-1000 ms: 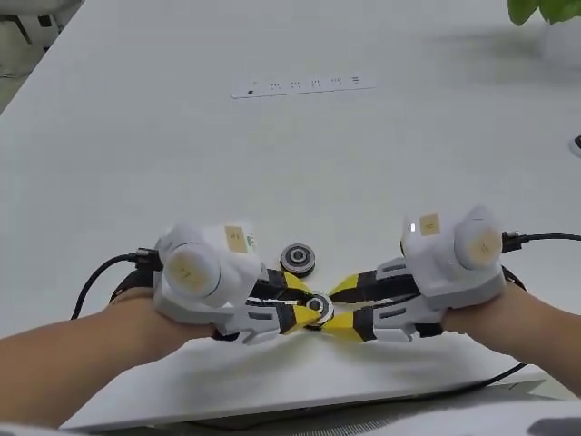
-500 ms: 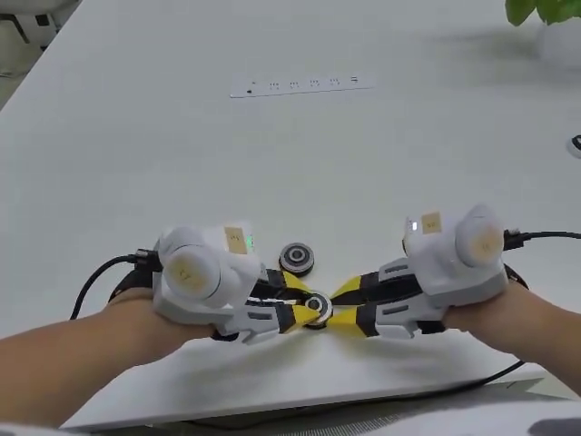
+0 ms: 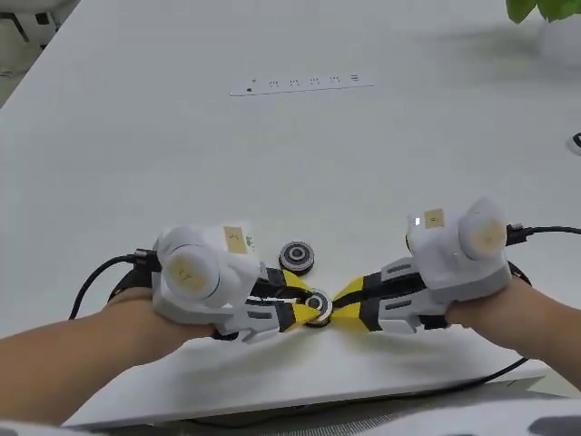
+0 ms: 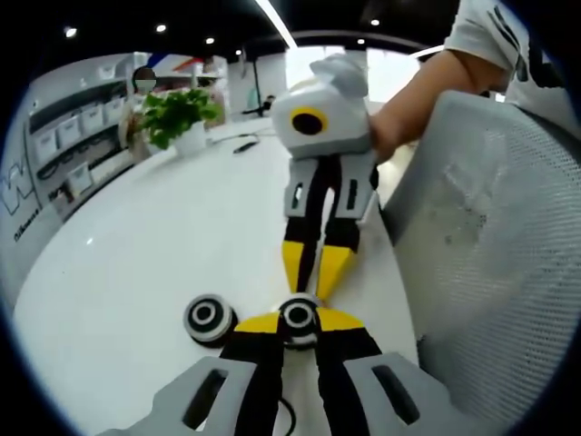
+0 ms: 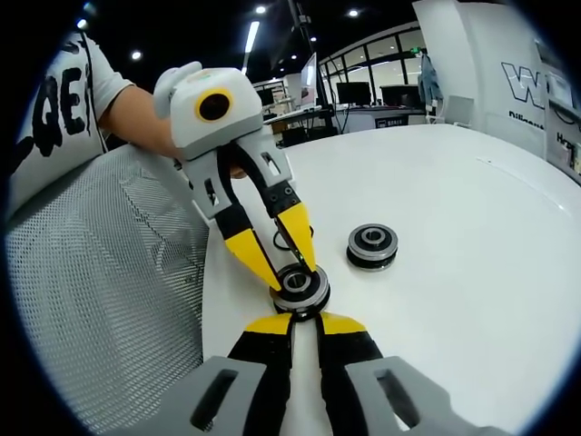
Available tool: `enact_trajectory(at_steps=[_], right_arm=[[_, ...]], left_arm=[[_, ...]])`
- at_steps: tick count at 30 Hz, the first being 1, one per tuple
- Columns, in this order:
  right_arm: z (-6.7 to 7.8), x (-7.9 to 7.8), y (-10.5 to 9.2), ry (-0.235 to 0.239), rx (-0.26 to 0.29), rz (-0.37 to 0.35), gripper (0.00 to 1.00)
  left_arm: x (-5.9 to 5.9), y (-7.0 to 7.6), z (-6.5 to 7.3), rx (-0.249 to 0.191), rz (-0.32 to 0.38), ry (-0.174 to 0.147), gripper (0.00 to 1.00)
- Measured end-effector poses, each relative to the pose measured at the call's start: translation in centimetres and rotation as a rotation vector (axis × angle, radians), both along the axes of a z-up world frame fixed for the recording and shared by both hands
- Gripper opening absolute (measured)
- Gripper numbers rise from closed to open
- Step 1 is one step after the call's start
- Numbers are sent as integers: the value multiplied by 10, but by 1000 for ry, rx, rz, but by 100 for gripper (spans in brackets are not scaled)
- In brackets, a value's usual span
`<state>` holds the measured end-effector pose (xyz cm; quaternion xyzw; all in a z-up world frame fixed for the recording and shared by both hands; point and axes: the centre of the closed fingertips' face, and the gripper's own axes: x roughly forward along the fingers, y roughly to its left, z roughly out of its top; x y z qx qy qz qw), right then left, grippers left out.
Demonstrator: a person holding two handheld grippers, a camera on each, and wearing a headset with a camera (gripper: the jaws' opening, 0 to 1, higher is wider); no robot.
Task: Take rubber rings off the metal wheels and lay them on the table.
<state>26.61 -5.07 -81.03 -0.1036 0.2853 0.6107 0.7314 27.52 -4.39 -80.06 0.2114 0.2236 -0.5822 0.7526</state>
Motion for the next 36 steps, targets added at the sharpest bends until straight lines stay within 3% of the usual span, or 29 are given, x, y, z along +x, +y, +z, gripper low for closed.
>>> enact_trajectory(at_steps=[15, 25, 32, 36], right_arm=[[-1, 4, -1, 75, 24, -58, 1], [-2, 7, -3, 171, 58, -137, 0], [7, 11, -5, 259, 142, -223, 0], [9, 7, -4, 274, 152, -236, 0]], left_arm=[[-9, -3, 8, 1, 16, 0, 13], [-9, -3, 10, 8, 16, -5, 13], [-7, -3, 8, 11, 17, -10, 13], [-5, -3, 7, 10, 17, -9, 13]])
